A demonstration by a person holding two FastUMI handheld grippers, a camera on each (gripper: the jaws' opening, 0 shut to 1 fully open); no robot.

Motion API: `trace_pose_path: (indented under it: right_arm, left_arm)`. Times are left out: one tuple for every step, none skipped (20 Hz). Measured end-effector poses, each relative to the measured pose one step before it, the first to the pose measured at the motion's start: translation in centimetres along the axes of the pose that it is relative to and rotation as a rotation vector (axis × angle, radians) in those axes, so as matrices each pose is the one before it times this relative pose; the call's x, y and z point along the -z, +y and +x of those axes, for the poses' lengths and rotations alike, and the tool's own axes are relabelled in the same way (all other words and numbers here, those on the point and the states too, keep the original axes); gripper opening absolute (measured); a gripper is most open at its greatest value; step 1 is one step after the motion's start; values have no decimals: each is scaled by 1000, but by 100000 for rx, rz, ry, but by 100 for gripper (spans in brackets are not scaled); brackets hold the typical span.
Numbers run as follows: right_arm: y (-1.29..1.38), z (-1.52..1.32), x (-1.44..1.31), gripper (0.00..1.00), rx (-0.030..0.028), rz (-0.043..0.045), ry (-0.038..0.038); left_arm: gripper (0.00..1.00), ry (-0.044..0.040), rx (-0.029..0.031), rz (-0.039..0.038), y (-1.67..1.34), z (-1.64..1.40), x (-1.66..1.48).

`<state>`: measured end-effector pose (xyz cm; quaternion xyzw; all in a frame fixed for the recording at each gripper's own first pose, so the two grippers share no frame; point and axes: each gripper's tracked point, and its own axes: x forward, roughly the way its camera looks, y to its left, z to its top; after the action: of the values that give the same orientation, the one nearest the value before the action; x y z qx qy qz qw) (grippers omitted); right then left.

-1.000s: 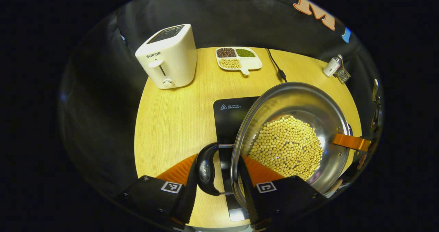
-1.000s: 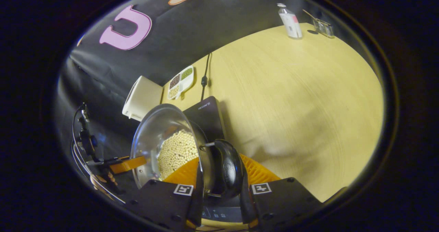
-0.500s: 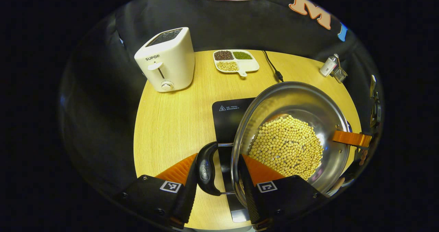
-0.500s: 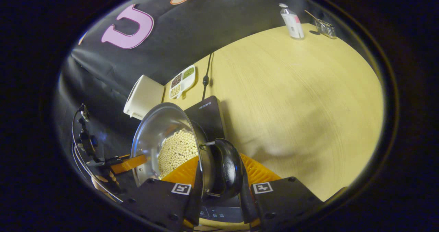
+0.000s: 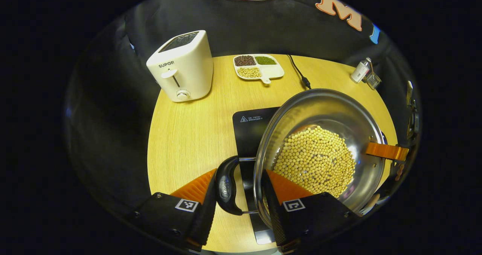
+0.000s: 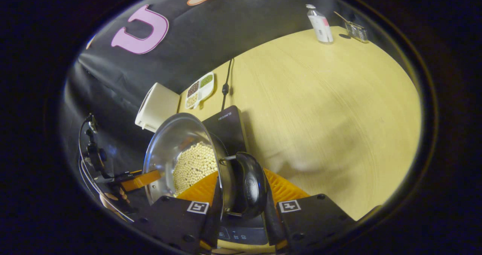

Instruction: First push the handle of the pot to place it horizontally, then grasp the pot with both hands and set it on the induction cooktop.

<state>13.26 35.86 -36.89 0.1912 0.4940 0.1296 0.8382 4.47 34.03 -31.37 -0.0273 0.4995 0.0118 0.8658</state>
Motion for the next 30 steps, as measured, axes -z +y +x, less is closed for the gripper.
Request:
trace_pose_path:
  right_arm:
    - [-21,-17,-42,53,192,-140,-228]
    - [-104,-136,-250,48,-101,46,-433]
    - [82,65,105,49,-24,246,146]
    - [-230,-141,-40,49,770,-53,149]
    - [-301,122,-110,50,883,-402,-253]
    - [39,-358,-296,59,-545,-5,-440]
    - [569,-437,-298,65,-1728,53,-898]
    - [330,-439,-675,79,-1254,104,-1946]
    - [7,-332,-508,93,-922,-93,-1076]
    - [-191,-251,-522,94,-65,-282,-693]
    - [-235,-413,-412,100,184,-618,-719]
    - [-60,-551,-353,100,-344,-865,-698]
    - [-74,-635,-561,93,-467,-1004,-1509]
    - [-109,-743,-357,94,-127,-1169,-1696]
    - [-292,-690,-528,100,-190,-1269,-1531]
    - [-110,-819,-439,93,-647,-1495,-1624]
    - [-222,-801,-491,93,-546,-1794,-1358]
    - [-261,-1007,-298,93,-395,-1973,-1224]
    - [-355,-1034,-413,93,-499,-1882,-884]
    - [-244,-1058,-260,93,-646,-1856,-831]
    - [-282,-1121,-149,93,-386,-1691,-1250]
    - [-368,-1058,-390,94,-725,-1737,-912]
    - [-292,-1162,-128,94,-874,-1564,-570]
    - [-331,-1216,-30,94,-932,-1466,-511]
    - [-466,-1153,-318,100,-1005,-1497,-730]
    - [-554,-1325,-420,94,-401,-1398,-1396]
    - [-712,-1257,-491,94,-460,-1150,-1654]
    - [-704,-1260,-294,94,-296,-627,-1651]
    - [-975,-1181,-543,94,104,-209,-1907]
    - [-992,-1340,-537,94,193,-31,-2108]
  left_arm:
    - [67,-663,-407,-541,-26,-100,28]
    - [67,-64,-631,-395,-23,-94,92]
    - [67,-326,-1081,-440,38,-55,118]
    - [68,-742,-1785,-414,159,-74,-80]
    - [71,-1028,-1888,-69,178,-128,-94]
    - [72,-1568,-1452,-367,120,-29,-182]
    - [78,-2034,-1036,-637,26,-425,-300]
    - [86,-1373,-548,-932,-158,-569,-172]
    - [100,-2098,927,-808,-534,-63,-281]
    - [100,-1840,1405,-544,-680,-745,-367]
    - [98,-1820,-313,-366,-338,-689,-91]
    - [98,-687,-1653,-14,156,-670,-85]
    - [100,-2003,-1026,-143,-183,-792,-421]
    - [100,-2408,-1786,345,-58,-636,-545]
    - [100,-1777,-2295,523,-32,-789,-310]
    - [100,-2121,-2092,568,-135,-783,-478]
    - [99,-1906,-1698,389,-372,-761,-375]
    - [99,-1147,-1154,540,-507,-881,-350]
    - [99,-1099,-970,271,-649,-943,-182]
    - [99,-879,-374,93,-905,-894,-300]
    - [99,-370,85,-19,-1098,-1035,-59]
    - [99,-259,81,-175,-1234,-1073,62]
    - [99,-668,248,-266,-1279,-1006,44]
    - [99,-463,587,-612,-1491,-977,-41]
    - [98,-200,1352,-715,-1677,-892,117]
    - [99,-85,1898,-843,-1934,-838,68]
    - [99,161,1973,-705,-1886,-833,192]
    - [99,170,1647,-420,-1783,-725,132]
    - [98,-592,1035,-65,-1631,-507,111]
    - [98,-770,333,138,-1572,-657,-102]
